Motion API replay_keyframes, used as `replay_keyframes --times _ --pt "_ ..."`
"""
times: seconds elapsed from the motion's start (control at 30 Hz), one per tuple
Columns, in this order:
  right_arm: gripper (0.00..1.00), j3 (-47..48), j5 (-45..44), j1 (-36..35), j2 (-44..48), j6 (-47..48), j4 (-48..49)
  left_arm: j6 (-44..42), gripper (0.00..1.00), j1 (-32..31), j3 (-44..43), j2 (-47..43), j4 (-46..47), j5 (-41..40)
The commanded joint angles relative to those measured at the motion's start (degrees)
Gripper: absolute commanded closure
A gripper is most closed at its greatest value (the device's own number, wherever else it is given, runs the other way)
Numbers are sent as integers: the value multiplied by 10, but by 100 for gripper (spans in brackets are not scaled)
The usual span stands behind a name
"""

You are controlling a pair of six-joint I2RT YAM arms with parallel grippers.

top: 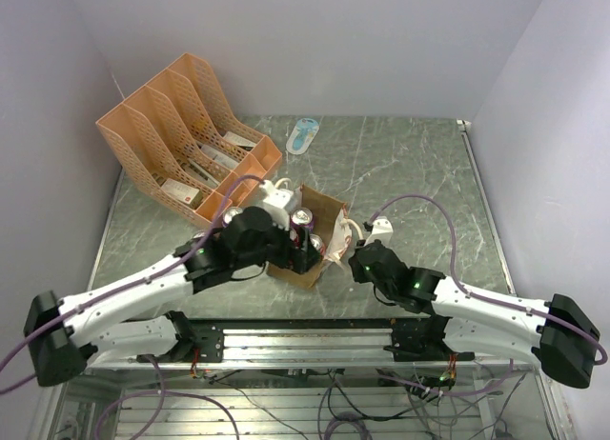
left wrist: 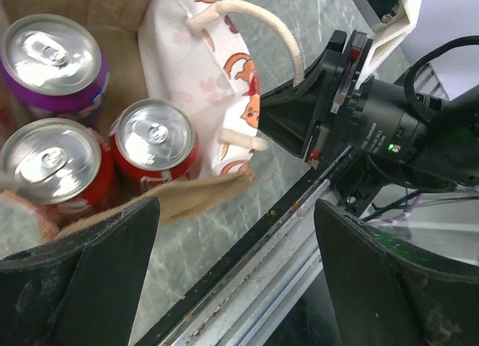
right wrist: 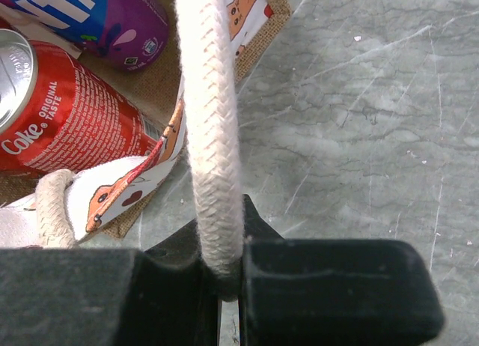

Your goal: Take the beverage out of the canvas bag

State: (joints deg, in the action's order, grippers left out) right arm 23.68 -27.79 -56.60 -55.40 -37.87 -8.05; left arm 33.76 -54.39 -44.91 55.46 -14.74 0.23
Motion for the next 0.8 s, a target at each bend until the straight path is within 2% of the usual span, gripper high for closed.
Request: replay_keyframes --times 0.0,0.2,0.4,0.77 --pt "95 -7 -7 -1 11 8 -18 -25 7 -43 -74 72 7 -99" --pt "95 -4 -11 -1 5 5 -20 -50 8 -48 -152 174 -28 -167" --pt "95 -2 -14 -2 2 4 -21 -60 7 -48 -279 314 -173 -263" --pt "95 1 -18 -2 -6 2 -24 -49 2 -48 -329 393 -205 -351"
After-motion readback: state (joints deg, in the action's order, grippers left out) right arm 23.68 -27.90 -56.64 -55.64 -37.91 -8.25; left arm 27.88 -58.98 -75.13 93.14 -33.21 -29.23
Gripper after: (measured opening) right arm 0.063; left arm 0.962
